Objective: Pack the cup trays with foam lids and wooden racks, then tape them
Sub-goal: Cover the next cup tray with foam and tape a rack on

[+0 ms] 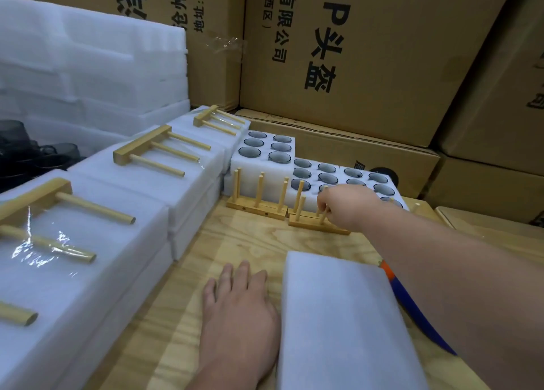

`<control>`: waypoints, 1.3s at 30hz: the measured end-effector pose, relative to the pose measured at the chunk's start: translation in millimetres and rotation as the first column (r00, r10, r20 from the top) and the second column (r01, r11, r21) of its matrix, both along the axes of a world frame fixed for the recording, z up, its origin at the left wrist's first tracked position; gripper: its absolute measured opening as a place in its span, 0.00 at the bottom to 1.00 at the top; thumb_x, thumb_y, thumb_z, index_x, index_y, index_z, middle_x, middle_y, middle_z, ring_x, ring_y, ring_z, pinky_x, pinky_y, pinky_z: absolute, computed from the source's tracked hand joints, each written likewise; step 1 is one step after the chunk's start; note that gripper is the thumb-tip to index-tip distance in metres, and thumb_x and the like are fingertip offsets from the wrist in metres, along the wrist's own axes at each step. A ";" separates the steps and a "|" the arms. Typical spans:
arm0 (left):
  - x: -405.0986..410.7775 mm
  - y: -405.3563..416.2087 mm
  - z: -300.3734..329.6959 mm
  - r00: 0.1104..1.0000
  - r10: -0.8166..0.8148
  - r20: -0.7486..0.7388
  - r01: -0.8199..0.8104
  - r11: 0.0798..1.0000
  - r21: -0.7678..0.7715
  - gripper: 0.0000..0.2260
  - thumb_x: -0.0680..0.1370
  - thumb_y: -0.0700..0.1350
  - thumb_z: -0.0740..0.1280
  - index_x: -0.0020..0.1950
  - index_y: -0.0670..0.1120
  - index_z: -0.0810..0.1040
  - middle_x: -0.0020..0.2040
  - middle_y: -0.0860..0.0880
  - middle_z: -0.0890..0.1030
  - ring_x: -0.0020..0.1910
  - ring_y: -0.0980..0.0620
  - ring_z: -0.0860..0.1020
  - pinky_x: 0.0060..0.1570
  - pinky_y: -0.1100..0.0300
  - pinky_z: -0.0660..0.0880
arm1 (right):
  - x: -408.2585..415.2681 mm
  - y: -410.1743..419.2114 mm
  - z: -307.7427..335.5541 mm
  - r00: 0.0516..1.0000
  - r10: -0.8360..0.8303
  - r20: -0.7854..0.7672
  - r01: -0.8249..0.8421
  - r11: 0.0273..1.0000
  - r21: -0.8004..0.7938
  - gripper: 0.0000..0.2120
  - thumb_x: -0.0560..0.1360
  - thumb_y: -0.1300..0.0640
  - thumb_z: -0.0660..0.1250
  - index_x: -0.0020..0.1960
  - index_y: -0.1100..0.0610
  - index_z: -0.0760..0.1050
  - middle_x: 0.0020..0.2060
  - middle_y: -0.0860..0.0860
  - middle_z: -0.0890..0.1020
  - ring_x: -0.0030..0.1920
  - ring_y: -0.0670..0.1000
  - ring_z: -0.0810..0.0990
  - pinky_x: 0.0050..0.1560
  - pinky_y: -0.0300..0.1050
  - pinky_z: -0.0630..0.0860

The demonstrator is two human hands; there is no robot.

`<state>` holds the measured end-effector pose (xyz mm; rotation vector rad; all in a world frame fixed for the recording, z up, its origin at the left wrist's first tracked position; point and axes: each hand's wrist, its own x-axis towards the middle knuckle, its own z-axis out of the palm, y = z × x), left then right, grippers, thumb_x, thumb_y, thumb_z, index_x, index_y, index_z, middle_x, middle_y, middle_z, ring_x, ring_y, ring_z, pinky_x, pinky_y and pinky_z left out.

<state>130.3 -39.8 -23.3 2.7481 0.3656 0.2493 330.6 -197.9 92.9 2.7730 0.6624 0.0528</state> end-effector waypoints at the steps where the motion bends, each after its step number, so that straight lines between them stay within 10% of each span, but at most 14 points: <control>1: -0.2 -0.1 -0.1 1.000 0.001 0.000 -0.001 1.000 -0.002 0.23 0.82 0.54 0.50 0.78 0.61 0.60 0.83 0.57 0.53 0.82 0.51 0.48 0.78 0.47 0.45 | -0.3 -0.1 -0.1 1.000 0.007 0.011 -0.007 1.000 -0.014 0.11 0.78 0.55 0.61 0.56 0.44 0.77 0.44 0.45 0.76 0.47 0.53 0.77 0.41 0.45 0.75; 6: -1.8 -0.2 0.6 1.000 0.013 0.007 -0.013 1.000 -0.003 0.22 0.83 0.54 0.50 0.78 0.61 0.60 0.83 0.57 0.54 0.82 0.51 0.49 0.78 0.48 0.46 | -3.7 -2.4 6.6 0.997 0.019 0.072 -0.017 1.000 -0.020 0.09 0.79 0.56 0.62 0.55 0.44 0.76 0.38 0.44 0.71 0.42 0.51 0.74 0.29 0.43 0.60; 12: -4.2 -1.7 3.6 1.000 0.015 0.004 -0.015 1.000 -0.004 0.22 0.83 0.54 0.49 0.78 0.61 0.61 0.83 0.57 0.55 0.82 0.51 0.49 0.78 0.47 0.47 | -19.0 -12.1 30.4 0.992 0.035 0.124 -0.043 0.997 0.061 0.09 0.81 0.54 0.60 0.55 0.42 0.76 0.47 0.44 0.79 0.49 0.51 0.78 0.43 0.49 0.78; 25: -10.8 -4.6 10.3 1.000 0.009 -0.018 -0.008 1.000 0.011 0.23 0.83 0.51 0.50 0.79 0.59 0.61 0.83 0.55 0.56 0.82 0.50 0.51 0.79 0.47 0.49 | -67.6 -46.9 74.2 0.979 -0.015 0.204 -0.050 0.949 0.310 0.07 0.81 0.53 0.65 0.57 0.45 0.79 0.48 0.45 0.83 0.47 0.51 0.80 0.46 0.51 0.81; 39: -10.4 -4.8 7.9 1.000 0.019 -0.021 -0.019 1.000 0.007 0.22 0.83 0.52 0.51 0.78 0.59 0.63 0.83 0.55 0.57 0.82 0.50 0.53 0.78 0.47 0.50 | -173.1 -69.0 71.1 0.997 0.006 -0.077 0.058 0.604 0.795 0.04 0.75 0.52 0.75 0.43 0.44 0.83 0.36 0.46 0.84 0.40 0.47 0.83 0.40 0.46 0.83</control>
